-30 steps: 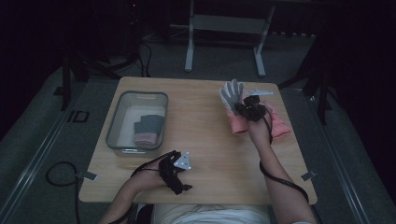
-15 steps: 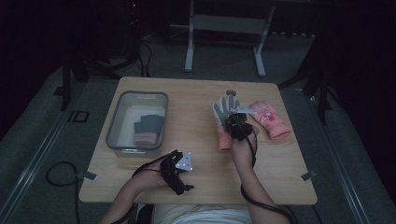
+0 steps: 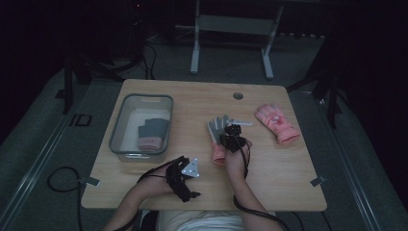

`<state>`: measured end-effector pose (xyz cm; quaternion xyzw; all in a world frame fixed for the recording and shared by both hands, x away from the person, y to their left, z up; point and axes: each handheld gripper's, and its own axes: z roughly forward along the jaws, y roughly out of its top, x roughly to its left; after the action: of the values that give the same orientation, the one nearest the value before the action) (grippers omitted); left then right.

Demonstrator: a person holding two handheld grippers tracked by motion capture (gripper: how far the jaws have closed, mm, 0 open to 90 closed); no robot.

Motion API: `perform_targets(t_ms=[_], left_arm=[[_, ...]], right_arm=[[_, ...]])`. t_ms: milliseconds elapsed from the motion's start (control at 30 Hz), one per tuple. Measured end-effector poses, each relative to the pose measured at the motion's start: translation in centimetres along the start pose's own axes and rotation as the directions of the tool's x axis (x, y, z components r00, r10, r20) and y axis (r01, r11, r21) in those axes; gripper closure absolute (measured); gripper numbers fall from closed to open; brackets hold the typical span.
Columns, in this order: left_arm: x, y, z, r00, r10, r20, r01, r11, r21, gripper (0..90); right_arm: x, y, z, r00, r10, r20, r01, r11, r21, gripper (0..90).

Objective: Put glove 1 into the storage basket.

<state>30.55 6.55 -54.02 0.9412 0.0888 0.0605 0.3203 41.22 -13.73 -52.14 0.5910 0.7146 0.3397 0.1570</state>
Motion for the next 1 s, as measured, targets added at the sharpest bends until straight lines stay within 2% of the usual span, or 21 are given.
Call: perform_targets(t_ms=[133, 233, 333, 400, 533, 667, 800, 833, 900, 967, 1000], left_arm=[[-0.1, 0.1, -0.1, 1.0000, 0.005, 0.004, -0.005, 0.9999, -0.009, 3.5], [-0.1, 0.1, 0.1, 1.0000, 0.008, 0.006, -0.008, 1.0000, -0.005, 3.5], [0.0, 0.1, 0.2, 0.9998, -0.012, 0.014, 0.012, 0.9999, -0.012, 3.5], [0.0, 0.1, 0.3, 0.9999, -0.007, 0.013, 0.007, 0.9999, -0.007, 3.5], [-0.2, 0.0, 0.4, 0.9999, -0.001, 0.012, 0.001, 1.0000, 0.001, 3.5], [-0.2, 0.0, 0.4, 0.9999, -0.002, 0.015, 0.002, 1.0000, 0.004, 3.5], [-0.2, 0.0, 0.5, 0.9999, -0.002, 0.016, 0.002, 1.0000, 0.003, 3.5], [-0.2, 0.0, 0.5, 0.9999, -0.003, 0.017, 0.003, 1.0000, 0.004, 3.5], [-0.1, 0.0, 0.5, 0.9998, -0.003, 0.020, 0.003, 1.0000, -0.002, 3.5], [-0.1, 0.0, 0.5, 0.9998, -0.007, 0.019, 0.007, 1.0000, -0.002, 3.5], [-0.2, 0.0, 0.5, 0.9999, -0.004, 0.016, 0.004, 1.0000, 0.000, 3.5]], right_arm=[[-0.1, -0.2, 0.8, 0.9998, -0.016, -0.014, 0.016, 1.000, 0.020, 83.8], [-0.2, 0.1, 0.3, 0.9994, -0.029, -0.020, 0.029, 1.000, 0.007, 78.8], [0.2, 0.5, -0.9, 0.9969, -0.078, -0.012, 0.078, 0.996, -0.031, 69.4], [0.3, 0.9, -1.8, 0.9940, -0.108, -0.017, 0.106, 0.992, -0.062, 66.1], [-0.1, 1.6, -4.0, 0.9855, -0.163, -0.049, 0.154, 0.978, -0.138, 61.1], [-1.8, 2.2, -5.8, 0.9736, -0.216, -0.073, 0.199, 0.961, -0.190, 59.1], [-4.6, 2.9, -7.4, 0.9701, -0.232, -0.072, 0.211, 0.952, -0.223, 57.6], [-5.4, 3.1, -7.7, 0.9701, -0.235, -0.058, 0.217, 0.949, -0.229, 57.6], [-7.1, 3.4, -8.2, 0.9722, -0.226, -0.063, 0.205, 0.949, -0.239, 57.6], [-8.7, 3.7, -8.5, 0.9773, -0.208, -0.043, 0.191, 0.951, -0.243, 57.8], [-9.5, 3.9, -8.6, 0.9769, -0.207, -0.054, 0.187, 0.949, -0.254, 57.5]])
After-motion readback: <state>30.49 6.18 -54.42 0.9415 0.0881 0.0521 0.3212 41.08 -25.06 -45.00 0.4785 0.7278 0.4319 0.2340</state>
